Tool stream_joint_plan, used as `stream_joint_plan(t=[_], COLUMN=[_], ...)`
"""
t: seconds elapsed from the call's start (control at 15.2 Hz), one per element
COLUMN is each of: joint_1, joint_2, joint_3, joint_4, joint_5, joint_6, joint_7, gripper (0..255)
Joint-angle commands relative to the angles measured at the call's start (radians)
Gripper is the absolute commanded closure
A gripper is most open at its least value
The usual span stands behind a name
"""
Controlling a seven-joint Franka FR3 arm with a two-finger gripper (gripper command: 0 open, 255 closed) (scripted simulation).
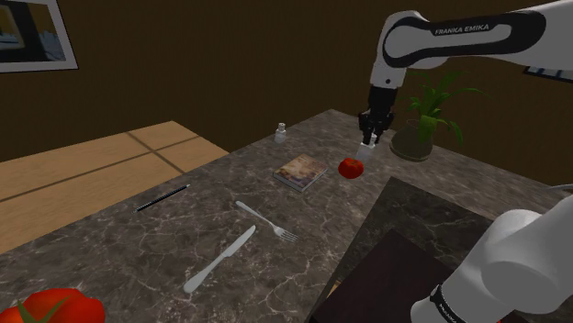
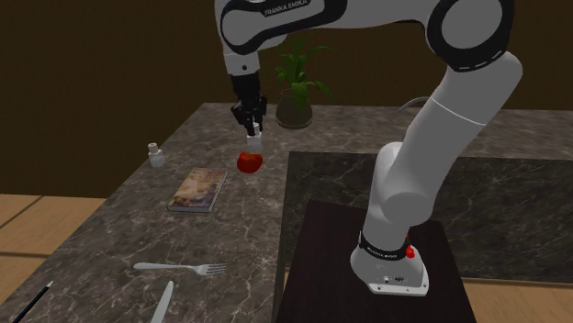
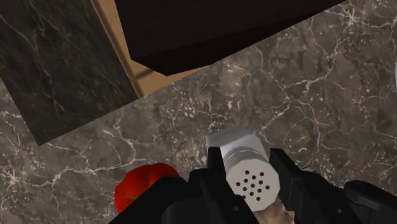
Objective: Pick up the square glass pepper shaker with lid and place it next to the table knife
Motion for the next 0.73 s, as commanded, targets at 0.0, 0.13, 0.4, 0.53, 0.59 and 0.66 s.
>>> stream_joint_plan(t=[0.0,0.13,0.4,0.53,0.59,0.66], joint_1=[0.017,0.037,0.076,0.097,0.107,0.118], joint_2=[-0.022,-0.037,-0.055,-0.057,-0.056,-0.054], joint_3=[0.031,0.065,0.133,0.167,0.184,0.201], joint_4=[-0.021,-0.038,-0.057,-0.06,-0.06,-0.059], joint_5=[0.013,0.029,0.066,0.086,0.095,0.105], joint_6=[-0.001,0.0,0.003,0.005,0.007,0.009], joint_7=[0.048,0.096,0.192,0.24,0.264,0.288], gripper=[255,255,255,255,255,255])
